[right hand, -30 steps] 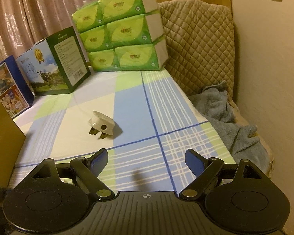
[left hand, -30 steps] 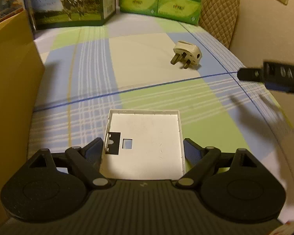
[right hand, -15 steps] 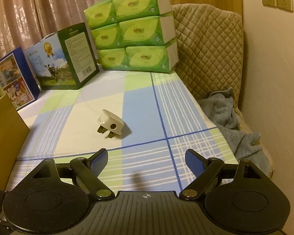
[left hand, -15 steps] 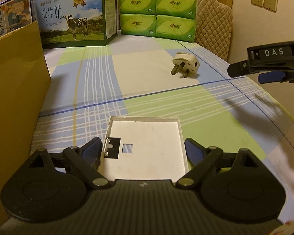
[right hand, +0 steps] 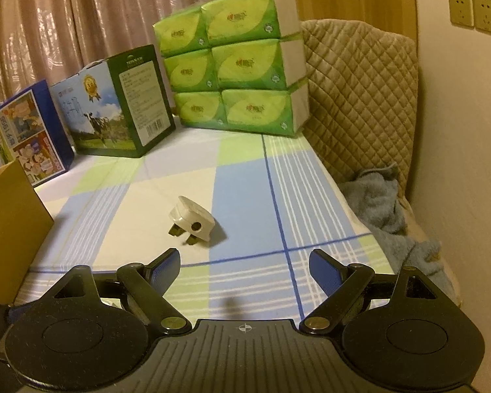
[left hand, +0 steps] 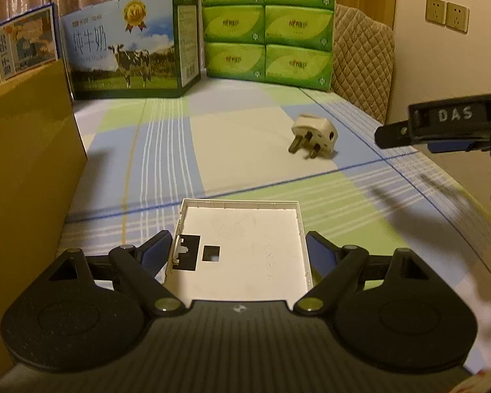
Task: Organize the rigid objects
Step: 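Grasp the white plug with the right gripper while the left holds the plate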
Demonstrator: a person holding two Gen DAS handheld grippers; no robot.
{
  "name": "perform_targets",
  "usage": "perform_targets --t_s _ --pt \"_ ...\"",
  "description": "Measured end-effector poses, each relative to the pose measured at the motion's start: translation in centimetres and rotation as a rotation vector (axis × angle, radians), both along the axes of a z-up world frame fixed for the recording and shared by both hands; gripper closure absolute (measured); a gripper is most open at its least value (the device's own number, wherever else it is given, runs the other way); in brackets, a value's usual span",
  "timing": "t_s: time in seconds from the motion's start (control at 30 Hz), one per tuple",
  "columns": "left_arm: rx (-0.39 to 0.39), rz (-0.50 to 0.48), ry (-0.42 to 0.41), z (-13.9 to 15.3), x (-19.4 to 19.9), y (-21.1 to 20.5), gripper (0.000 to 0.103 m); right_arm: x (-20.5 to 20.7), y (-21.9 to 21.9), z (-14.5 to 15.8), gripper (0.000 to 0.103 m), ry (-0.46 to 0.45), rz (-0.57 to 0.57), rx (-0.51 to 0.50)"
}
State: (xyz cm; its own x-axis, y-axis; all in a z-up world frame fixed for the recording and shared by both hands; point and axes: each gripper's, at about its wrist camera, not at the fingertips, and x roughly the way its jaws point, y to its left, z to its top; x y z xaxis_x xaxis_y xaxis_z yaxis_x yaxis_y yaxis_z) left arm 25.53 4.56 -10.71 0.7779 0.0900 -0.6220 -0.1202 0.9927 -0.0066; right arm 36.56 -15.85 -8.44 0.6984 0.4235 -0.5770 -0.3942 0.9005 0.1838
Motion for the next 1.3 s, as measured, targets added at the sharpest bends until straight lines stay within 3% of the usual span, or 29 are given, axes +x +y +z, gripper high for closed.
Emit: perform_targets --t_s 0.77,1.0,1.13,1.23,1.3 --pt "-0.053 0.082 -0.058 1.2 0.8 1.8 0.018 3.9 5.7 -2.5 0.02 -0.101 0.173 -0.093" --pt "-0.065 0.092 -0.063 1.4 0.8 2.0 0.018 6.0 6.3 -2.6 0.021 -0.004 0.137 0.078" --pt "-0.07 0.095 -0.062 1.3 0.8 2.1 0.018 7.2 6.5 -3.0 0.04 0.049 0.092 0.114" --pt "-0.074 0.101 -0.06 1.3 0.7 2.2 0.018 7.6 6.5 -3.6 0.046 0.077 0.077 0.117" --pt "-0.074 0.1 -0.06 1.3 0.8 2.2 0.018 7.5 6.4 -3.7 0.058 0.073 0.073 0.124"
